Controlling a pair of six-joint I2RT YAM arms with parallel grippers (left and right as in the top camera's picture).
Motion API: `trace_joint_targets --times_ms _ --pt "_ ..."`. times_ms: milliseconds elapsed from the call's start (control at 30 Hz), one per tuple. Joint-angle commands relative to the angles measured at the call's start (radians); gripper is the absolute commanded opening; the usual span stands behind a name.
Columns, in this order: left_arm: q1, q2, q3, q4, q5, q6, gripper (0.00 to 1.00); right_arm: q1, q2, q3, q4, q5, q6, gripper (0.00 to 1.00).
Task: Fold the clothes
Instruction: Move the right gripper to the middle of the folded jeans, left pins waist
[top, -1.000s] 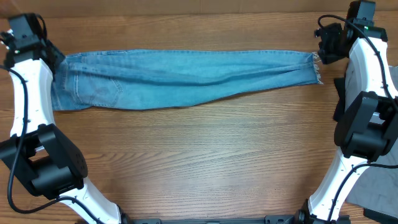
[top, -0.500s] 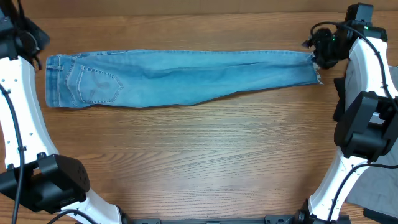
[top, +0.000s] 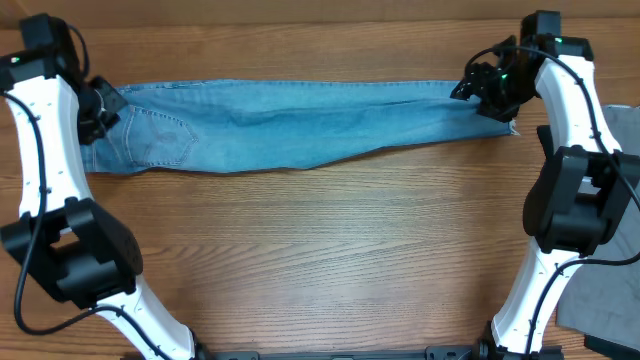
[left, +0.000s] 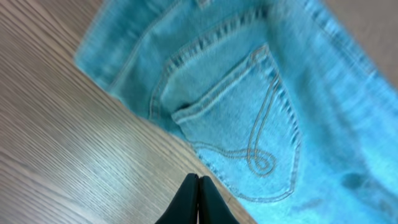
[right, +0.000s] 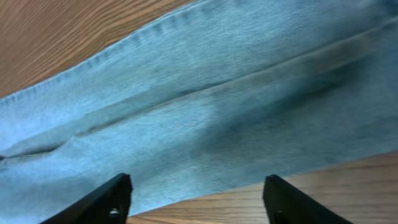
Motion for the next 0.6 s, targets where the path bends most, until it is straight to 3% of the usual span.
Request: trace_joint_targets --times_ms 0,67,100,133,267,333,367,500,567 --pt "-0.016 0.04 -0.004 -0.032 0.033 0.031 0.29 0.038 -0.022 0.023 0.015 0.043 -0.015 0.53" --pt "-0.016 0.052 -0.004 -0.042 0.033 0.03 0.65 0.06 -0.021 0.023 0.031 0.083 -0.015 0.52" --pt "-0.016 0.06 -0.004 -0.046 0.034 0.03 0.88 0.069 -0.021 0.023 0.038 0.101 -0.015 0.52" --pt "-0.016 0.065 -0.004 -0.05 0.033 0.03 1.0 0.078 -0.021 0.023 0.05 0.121 -0.016 0.53" --pt "-0.016 0.078 -0.004 -0.05 0.033 0.029 1.0 0.117 -0.021 0.023 0.084 0.126 -0.182 0.57" --pt "-0.016 0.078 -0.004 -0.05 0.033 0.029 1.0 0.135 -0.021 0.023 0.078 0.127 -0.348 0.62" --pt "-0.016 0.078 -0.004 -0.05 0.033 0.029 1.0 0.144 -0.021 0.023 0.073 0.141 -0.418 1.0" --pt "-0.016 0.078 -0.004 -0.05 0.033 0.029 1.0 0.148 -0.023 0.023 0.095 0.126 -0.409 1.0" --pt "-0.016 0.078 -0.004 -0.05 0.033 0.029 1.0 0.148 -0.023 0.023 0.103 0.077 -0.481 1.0"
